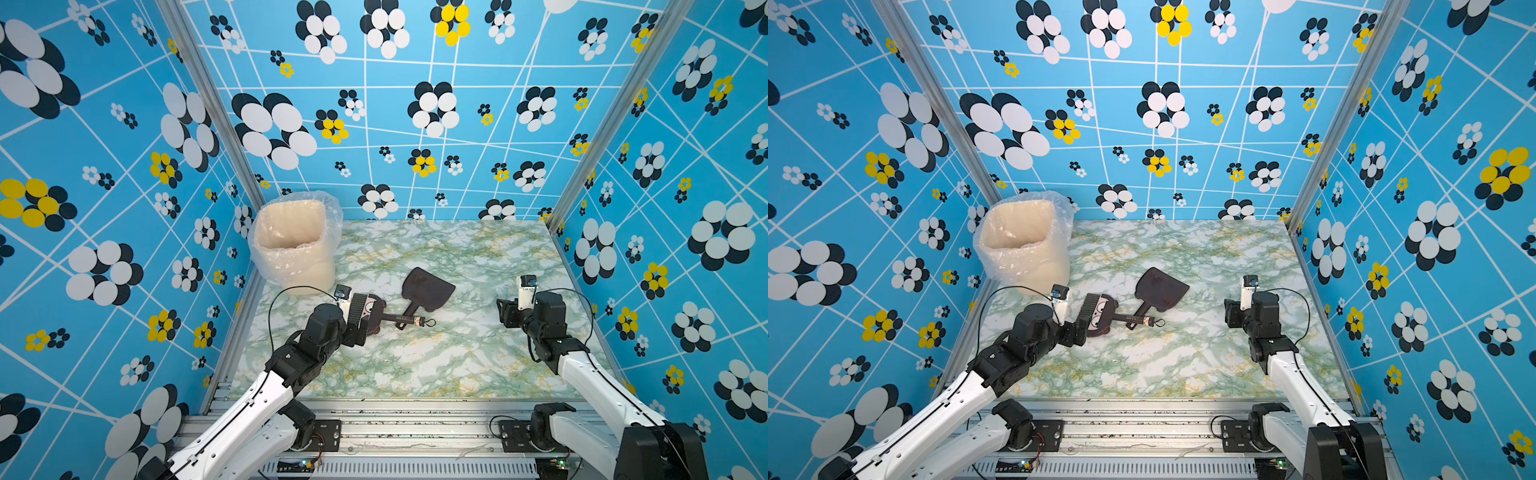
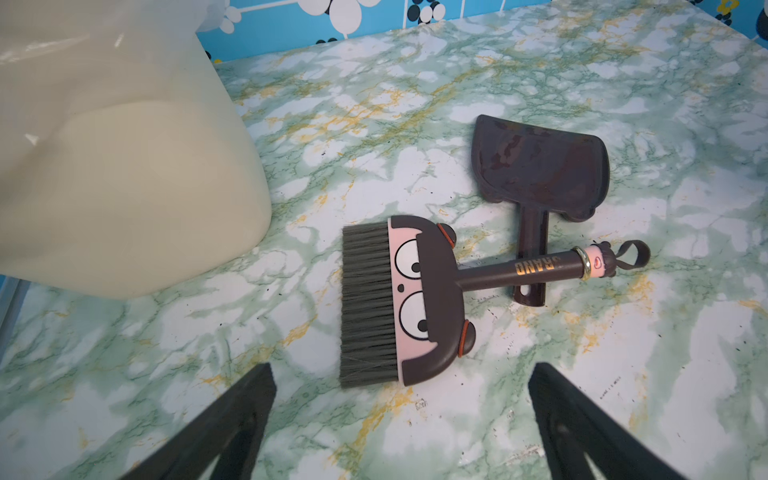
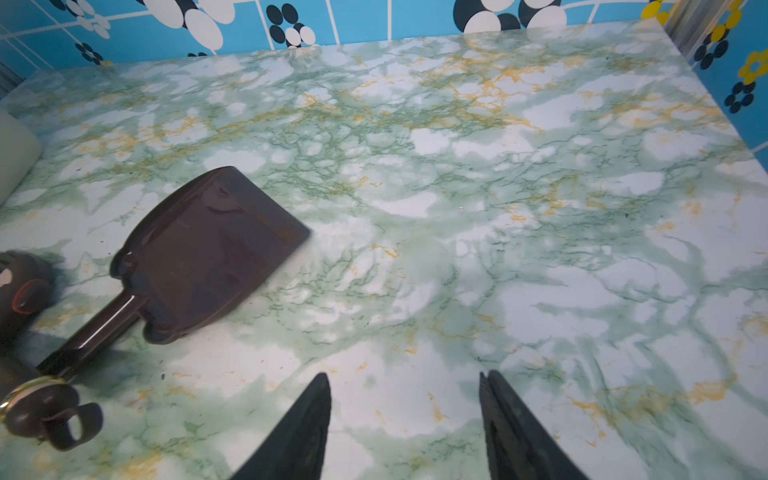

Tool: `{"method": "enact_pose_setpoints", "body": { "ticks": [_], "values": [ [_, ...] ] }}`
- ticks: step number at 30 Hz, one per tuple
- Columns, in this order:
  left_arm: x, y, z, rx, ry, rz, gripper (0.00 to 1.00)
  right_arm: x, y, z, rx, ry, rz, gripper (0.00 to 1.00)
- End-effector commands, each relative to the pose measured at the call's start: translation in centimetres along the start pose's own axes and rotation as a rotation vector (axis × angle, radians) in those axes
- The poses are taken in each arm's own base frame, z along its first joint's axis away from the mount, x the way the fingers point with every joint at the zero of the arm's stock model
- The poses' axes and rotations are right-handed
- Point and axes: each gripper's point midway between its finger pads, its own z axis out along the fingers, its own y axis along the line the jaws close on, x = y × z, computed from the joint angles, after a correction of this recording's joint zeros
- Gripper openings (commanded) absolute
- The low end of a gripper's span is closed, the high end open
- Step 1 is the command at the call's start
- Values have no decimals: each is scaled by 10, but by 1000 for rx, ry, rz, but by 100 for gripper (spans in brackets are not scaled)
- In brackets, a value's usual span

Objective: Sweep away the paper scraps from the table

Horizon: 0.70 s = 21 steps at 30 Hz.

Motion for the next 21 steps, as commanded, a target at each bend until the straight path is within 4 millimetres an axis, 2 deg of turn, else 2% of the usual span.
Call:
{"method": "enact_pose_setpoints", "body": {
  "ticks": [1,5,8,13,16,21],
  "values": [
    [-10,12,2,-46,-79,28,99,-23,-15,6,76,-147,-37,61],
    [-10,16,3,-47,-126,63,99,-17,-27,18,142,-157,-54,62],
    [-7,23,4,-58,-149,57,99,-18,-36,23,184,-228,-59,62],
    [-11,39,2,-100,-213,28,99,-25,-37,36,172,-254,-55,62],
    [-12,49,4,-119,-254,14,99,-21,-30,46,123,-256,-65,62],
    [-6,71,12,-168,-271,-16,99,-9,-32,55,132,-300,-60,63]
  ]
}}
